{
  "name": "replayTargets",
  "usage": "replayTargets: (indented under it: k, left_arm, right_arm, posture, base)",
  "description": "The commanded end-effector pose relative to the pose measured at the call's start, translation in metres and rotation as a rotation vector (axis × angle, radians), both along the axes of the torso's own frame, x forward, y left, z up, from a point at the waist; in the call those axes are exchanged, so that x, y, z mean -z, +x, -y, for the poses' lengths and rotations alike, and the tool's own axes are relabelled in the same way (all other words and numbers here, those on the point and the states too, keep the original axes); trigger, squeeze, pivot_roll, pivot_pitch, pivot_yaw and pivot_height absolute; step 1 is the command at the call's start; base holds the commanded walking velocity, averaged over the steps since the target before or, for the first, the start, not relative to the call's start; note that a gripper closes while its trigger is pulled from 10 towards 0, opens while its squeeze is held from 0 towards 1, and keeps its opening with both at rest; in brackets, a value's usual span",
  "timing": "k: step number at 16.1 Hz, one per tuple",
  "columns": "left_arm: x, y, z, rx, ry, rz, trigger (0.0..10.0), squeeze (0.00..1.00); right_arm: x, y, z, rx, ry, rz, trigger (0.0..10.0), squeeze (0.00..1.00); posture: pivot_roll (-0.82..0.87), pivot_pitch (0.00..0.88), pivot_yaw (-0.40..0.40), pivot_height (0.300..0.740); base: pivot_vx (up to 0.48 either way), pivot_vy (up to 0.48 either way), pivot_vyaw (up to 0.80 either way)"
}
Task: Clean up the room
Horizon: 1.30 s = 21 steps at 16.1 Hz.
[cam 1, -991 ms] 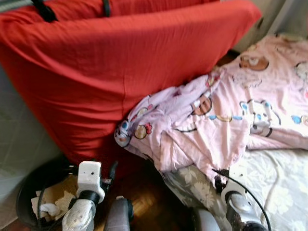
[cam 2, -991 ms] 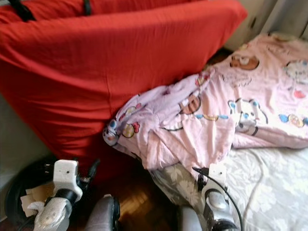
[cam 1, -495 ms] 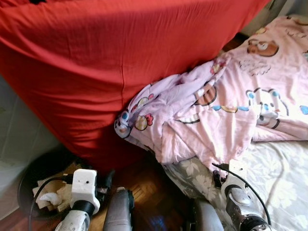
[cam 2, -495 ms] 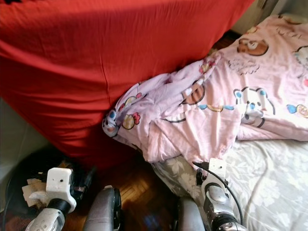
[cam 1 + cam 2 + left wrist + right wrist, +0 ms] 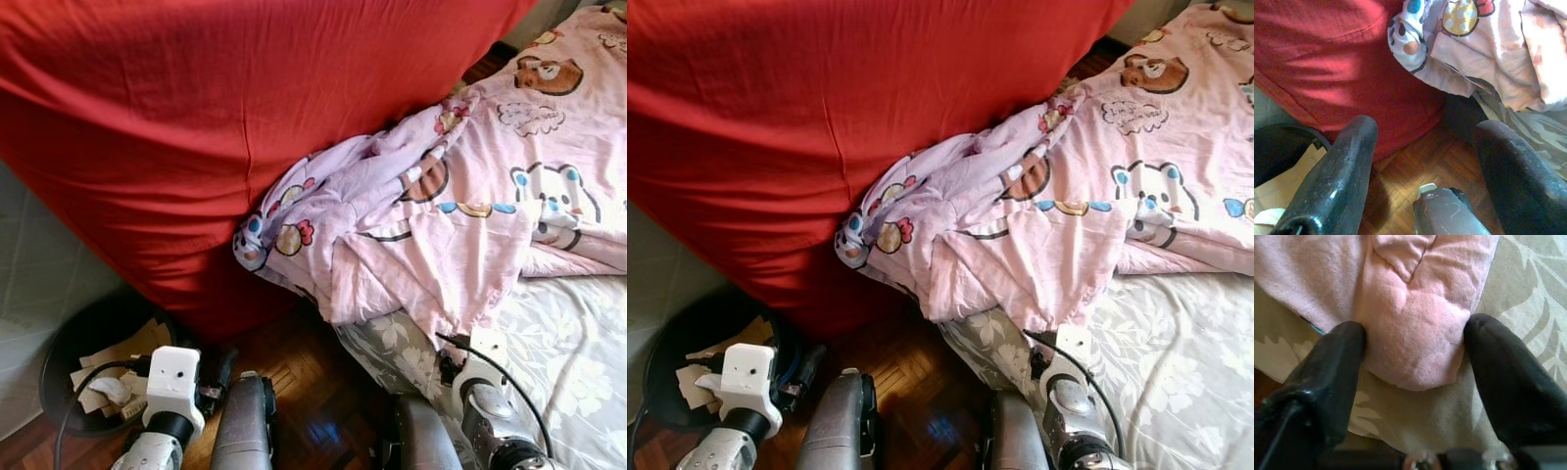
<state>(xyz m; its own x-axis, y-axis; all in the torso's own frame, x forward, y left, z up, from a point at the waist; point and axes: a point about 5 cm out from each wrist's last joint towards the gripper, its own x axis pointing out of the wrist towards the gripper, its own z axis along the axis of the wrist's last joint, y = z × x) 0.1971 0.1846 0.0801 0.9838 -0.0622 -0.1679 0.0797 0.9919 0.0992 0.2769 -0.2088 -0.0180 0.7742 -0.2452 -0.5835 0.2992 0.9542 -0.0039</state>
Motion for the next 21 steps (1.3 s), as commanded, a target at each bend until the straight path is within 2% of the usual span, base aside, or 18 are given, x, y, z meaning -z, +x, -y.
replayTargets:
  k: [1,9,15,18,21]
  left_arm:
    - [0.003,-0.006,-0.004,-0.011,0.010,-0.032,10.0,0.00]
    - [0.006,0.002,0.000,-0.011,0.001,-0.031,10.0,0.00]
    - [0.013,0.018,0.001,-0.026,-0.008,-0.019,10.0,0.00]
    - [0.019,0.025,0.000,-0.035,-0.011,-0.023,10.0,0.00]
    - [0.034,0.031,-0.007,-0.068,-0.015,-0.047,10.0,0.00]
  right_arm:
    - [0.011,-0.012,-0.001,0.011,0.022,-0.054,0.0,0.00]
    - [0.017,-0.017,-0.013,-0.025,0.045,-0.058,0.0,0.00]
    - [0.016,-0.016,-0.018,-0.030,0.072,-0.025,0.0,0.00]
    - [0.014,-0.016,-0.012,-0.011,0.066,-0.006,0.0,0.00]
    - [0.014,-0.020,0.000,-0.007,0.051,0.006,0.0,0.00]
  posture:
    - [0.25,0.310,0.029,0.621]
    - [0.24,0.281,0.021,0.621]
    - [0.21,0.215,0.000,0.621]
    - [0.20,0.179,-0.008,0.621]
    - [0.17,0.117,-0.029,0.621]
  base:
    - [0.000,0.000,0.00]
    - [0.000,0.000,0.00]
    - [0.000,0.000,0.00]
    - [0.000,0.000,0.00]
    - [0.000,0.000,0.00]
